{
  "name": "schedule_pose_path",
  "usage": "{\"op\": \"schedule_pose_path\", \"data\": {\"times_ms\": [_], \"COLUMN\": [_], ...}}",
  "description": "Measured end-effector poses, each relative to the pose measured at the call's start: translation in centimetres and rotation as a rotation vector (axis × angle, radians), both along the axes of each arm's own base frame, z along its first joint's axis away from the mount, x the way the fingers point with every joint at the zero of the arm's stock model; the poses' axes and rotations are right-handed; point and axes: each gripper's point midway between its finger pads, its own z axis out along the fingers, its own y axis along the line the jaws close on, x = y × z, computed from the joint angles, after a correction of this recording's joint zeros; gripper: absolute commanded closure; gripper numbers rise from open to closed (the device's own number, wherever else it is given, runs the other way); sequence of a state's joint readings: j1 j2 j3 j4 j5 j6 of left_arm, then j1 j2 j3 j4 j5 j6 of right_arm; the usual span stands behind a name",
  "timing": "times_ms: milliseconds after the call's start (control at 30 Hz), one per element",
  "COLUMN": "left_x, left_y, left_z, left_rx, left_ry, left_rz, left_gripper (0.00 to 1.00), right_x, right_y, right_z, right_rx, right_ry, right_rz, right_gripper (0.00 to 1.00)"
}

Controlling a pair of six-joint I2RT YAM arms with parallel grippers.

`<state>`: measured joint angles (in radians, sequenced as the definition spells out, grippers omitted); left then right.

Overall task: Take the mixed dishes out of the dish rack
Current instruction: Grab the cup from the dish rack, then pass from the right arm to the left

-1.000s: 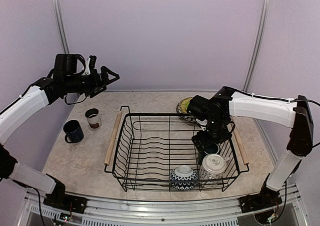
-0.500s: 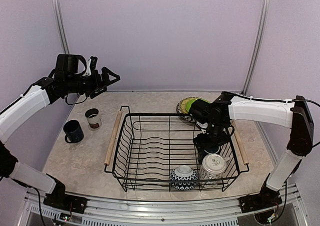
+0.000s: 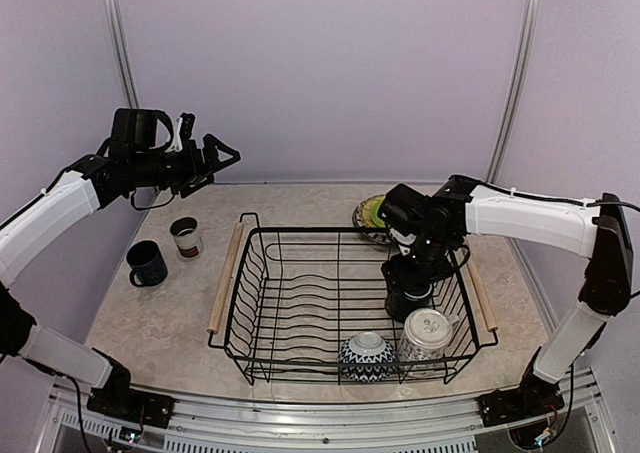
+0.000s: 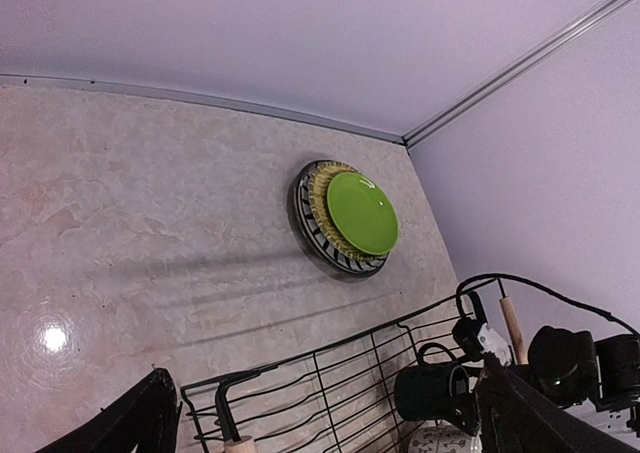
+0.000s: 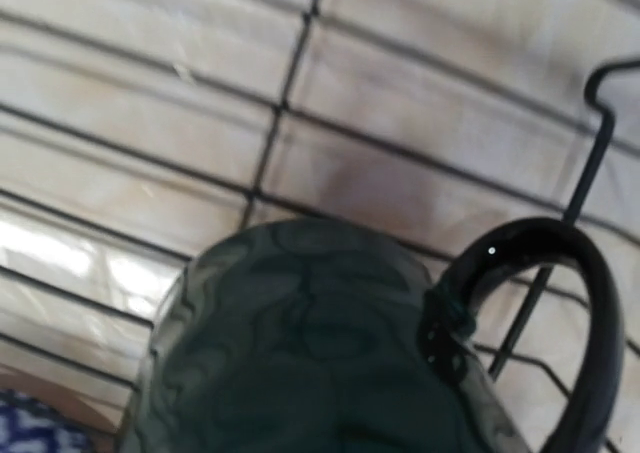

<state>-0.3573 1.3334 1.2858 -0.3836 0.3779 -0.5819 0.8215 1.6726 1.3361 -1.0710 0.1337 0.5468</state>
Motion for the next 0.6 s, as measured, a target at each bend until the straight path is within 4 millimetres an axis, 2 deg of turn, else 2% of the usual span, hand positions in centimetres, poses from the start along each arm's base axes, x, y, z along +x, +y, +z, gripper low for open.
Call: {"op": "schedule_pose_path", "data": {"times_ms": [300, 433, 600], "left_x": [0.0, -0.1, -0.5], "left_y": [0.0, -0.1, -0.7], "left_z": [0.0, 0.0, 0.1], "left_rx": [0.000, -0.003, -0.019], "left_ry": [0.000, 0.000, 0.005], "left_rz": [0.000, -0.008, -0.050], "left_gripper": [0.01, 0.01, 0.01], "right_x": [2.6, 3.4, 3.2], "right_y": [2.7, 4.0, 5.1], "right_z": [4.7, 6.6, 9.4], "right_rx": [0.199, 0.312, 0.485], "right_ry": [-0.180, -0.249, -0.338], "right_rz": [-0.019, -0.017, 0.003], "right_gripper": [0.99, 1.00, 1.00]}}
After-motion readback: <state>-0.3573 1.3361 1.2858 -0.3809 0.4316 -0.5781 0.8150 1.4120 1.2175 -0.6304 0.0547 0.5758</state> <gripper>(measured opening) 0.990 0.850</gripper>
